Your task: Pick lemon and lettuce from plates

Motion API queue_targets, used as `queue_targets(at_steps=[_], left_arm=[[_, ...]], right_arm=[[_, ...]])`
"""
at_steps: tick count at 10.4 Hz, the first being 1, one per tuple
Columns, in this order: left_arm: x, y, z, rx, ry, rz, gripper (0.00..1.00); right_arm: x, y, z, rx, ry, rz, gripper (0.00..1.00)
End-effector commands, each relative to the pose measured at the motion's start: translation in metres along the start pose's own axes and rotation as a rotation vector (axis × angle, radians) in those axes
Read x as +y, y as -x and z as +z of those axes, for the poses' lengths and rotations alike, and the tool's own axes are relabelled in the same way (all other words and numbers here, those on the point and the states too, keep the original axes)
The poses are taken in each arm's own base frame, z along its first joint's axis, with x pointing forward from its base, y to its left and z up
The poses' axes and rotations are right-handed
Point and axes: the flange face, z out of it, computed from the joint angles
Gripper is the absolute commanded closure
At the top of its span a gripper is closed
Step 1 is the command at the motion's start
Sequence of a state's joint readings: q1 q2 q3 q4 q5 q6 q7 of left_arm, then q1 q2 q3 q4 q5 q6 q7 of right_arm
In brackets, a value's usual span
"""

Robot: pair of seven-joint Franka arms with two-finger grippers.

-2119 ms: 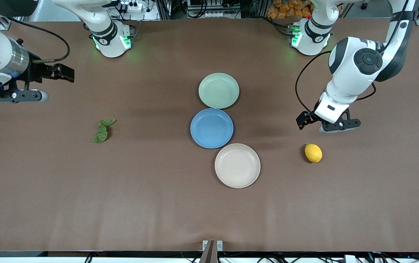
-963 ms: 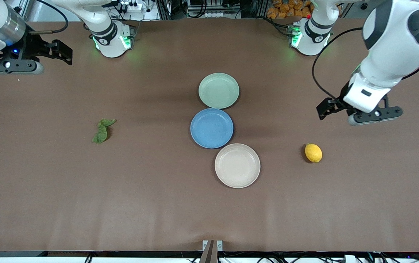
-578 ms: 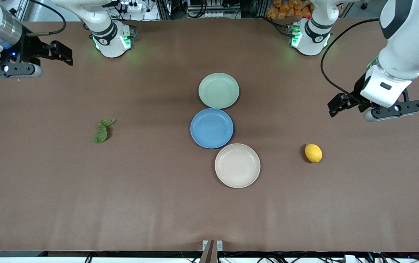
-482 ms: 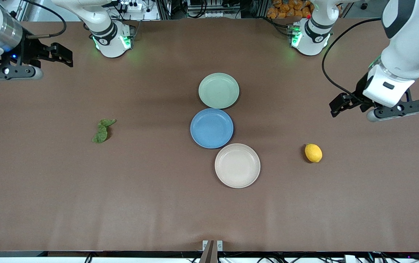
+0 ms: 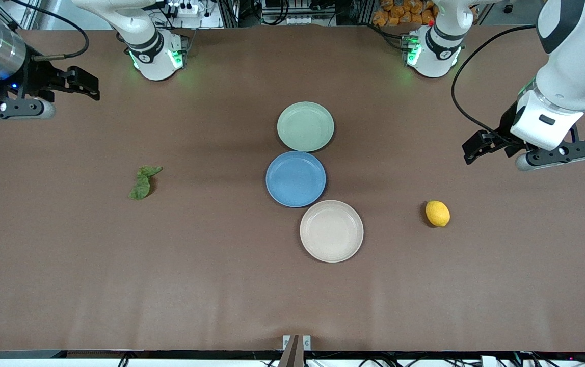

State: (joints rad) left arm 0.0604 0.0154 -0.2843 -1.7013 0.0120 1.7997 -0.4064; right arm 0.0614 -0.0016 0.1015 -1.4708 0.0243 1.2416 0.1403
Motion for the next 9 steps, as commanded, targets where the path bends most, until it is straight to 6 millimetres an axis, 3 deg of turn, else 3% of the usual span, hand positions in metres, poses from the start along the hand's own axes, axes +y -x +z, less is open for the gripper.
queue_targets(at_steps=[1, 3, 9], left_arm=[[0.017, 0.002, -0.006, -0.013, 0.008, 0.041, 0.00], [-0.004, -0.005, -0.018, -0.031, -0.002, 0.010, 0.00], [-0.020, 0.001, -0.043, -0.073, -0.070, 0.195, 0.00]], right_arm=[[0.017, -0.003, -0.007, -0.005, -0.027, 0.025, 0.00], [0.021, -0.012, -0.006, 0.030, -0.016, 0.039, 0.00], [0.051, -0.028, -0.005, 0.092, -0.046, 0.097, 0.00]])
